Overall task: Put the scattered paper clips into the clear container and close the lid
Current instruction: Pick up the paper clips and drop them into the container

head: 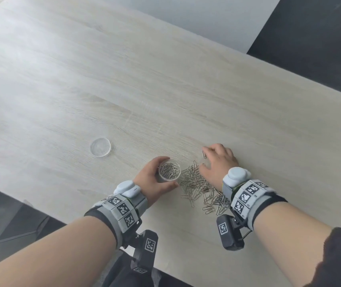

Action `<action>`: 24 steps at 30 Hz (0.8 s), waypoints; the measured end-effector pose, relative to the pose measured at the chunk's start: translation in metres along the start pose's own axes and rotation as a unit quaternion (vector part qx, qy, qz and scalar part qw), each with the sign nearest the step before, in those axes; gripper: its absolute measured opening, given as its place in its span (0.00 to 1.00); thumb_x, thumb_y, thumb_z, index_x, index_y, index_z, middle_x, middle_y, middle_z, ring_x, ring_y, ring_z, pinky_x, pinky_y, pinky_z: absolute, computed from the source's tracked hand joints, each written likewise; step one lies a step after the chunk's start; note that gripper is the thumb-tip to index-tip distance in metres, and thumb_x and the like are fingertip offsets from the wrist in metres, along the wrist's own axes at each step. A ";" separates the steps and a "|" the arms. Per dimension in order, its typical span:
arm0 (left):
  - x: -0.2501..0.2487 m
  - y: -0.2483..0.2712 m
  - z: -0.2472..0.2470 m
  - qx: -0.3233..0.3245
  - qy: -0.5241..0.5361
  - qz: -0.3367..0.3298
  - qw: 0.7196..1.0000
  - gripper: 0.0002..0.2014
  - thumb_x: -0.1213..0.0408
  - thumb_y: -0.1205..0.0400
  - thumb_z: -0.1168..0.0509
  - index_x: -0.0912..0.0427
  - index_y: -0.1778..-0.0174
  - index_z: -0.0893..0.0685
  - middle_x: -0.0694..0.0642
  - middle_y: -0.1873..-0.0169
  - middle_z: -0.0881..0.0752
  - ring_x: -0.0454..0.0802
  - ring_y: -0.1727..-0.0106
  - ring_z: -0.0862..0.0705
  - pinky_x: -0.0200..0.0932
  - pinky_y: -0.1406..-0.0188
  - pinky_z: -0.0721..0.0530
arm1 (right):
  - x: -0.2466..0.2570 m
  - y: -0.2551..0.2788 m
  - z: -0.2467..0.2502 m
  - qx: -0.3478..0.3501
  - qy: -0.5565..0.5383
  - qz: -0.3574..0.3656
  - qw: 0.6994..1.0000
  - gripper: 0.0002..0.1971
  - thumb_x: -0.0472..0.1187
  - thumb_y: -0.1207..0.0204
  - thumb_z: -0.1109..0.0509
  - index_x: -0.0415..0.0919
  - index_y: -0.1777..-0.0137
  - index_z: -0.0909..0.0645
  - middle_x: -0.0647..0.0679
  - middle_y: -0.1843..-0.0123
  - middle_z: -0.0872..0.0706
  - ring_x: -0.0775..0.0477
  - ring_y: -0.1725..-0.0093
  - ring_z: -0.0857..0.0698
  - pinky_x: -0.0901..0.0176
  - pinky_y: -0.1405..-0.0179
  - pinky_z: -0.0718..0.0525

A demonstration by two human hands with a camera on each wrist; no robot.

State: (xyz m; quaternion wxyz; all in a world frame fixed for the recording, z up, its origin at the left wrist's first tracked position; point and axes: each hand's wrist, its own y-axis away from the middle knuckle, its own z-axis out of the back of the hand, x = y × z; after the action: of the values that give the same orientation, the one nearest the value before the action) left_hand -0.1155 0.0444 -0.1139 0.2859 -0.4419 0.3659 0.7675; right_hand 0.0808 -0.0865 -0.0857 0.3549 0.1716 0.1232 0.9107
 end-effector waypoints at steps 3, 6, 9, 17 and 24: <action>0.000 0.000 0.000 0.002 0.013 0.003 1.000 0.38 0.42 0.39 0.23 0.42 0.31 0.24 0.42 0.41 0.14 0.37 0.38 0.16 0.42 0.34 0.19 | 0.004 0.006 -0.002 0.034 0.012 0.082 0.996 0.33 0.64 0.30 0.39 0.54 0.25 0.33 0.55 0.31 0.29 0.45 0.31 0.32 0.48 0.32 0.28; 0.000 0.000 -0.002 -0.002 0.013 0.001 1.000 0.38 0.42 0.39 0.23 0.43 0.31 0.23 0.43 0.42 0.13 0.37 0.40 0.16 0.43 0.35 0.18 | 0.008 0.015 -0.002 0.060 0.026 0.119 0.991 0.39 0.74 0.36 0.37 0.58 0.26 0.33 0.58 0.32 0.31 0.48 0.31 0.33 0.47 0.31 0.29; 0.002 0.000 -0.003 -0.005 0.012 0.003 1.000 0.38 0.42 0.39 0.23 0.41 0.31 0.24 0.44 0.42 0.13 0.40 0.40 0.15 0.49 0.35 0.17 | 0.015 0.024 -0.004 0.076 0.040 0.140 0.986 0.44 0.79 0.45 0.35 0.64 0.27 0.34 0.59 0.31 0.33 0.49 0.29 0.36 0.46 0.31 0.32; 0.002 0.000 -0.003 0.000 0.032 0.013 0.999 0.38 0.44 0.39 0.21 0.43 0.32 0.23 0.47 0.41 0.13 0.44 0.40 0.14 0.55 0.36 0.16 | 0.027 0.033 -0.018 0.060 0.047 0.172 0.982 0.32 0.69 0.42 0.30 0.62 0.36 0.27 0.57 0.29 0.32 0.46 0.29 0.36 0.43 0.35 0.34; -0.003 0.001 -0.003 -0.005 0.017 0.016 1.000 0.36 0.49 0.37 0.21 0.43 0.31 0.23 0.44 0.42 0.13 0.40 0.39 0.15 0.49 0.34 0.18 | 0.007 0.040 -0.025 0.016 -0.010 0.188 0.982 0.11 0.53 0.31 0.31 0.59 0.49 0.18 0.57 0.44 0.22 0.46 0.41 0.25 0.46 0.44 0.22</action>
State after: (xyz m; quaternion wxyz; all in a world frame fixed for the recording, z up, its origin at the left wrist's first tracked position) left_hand -0.1132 0.0415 -0.1119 0.2648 -0.4503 0.3739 0.7664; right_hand 0.0416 -0.1129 -0.0929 0.1756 0.2067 0.0999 0.9573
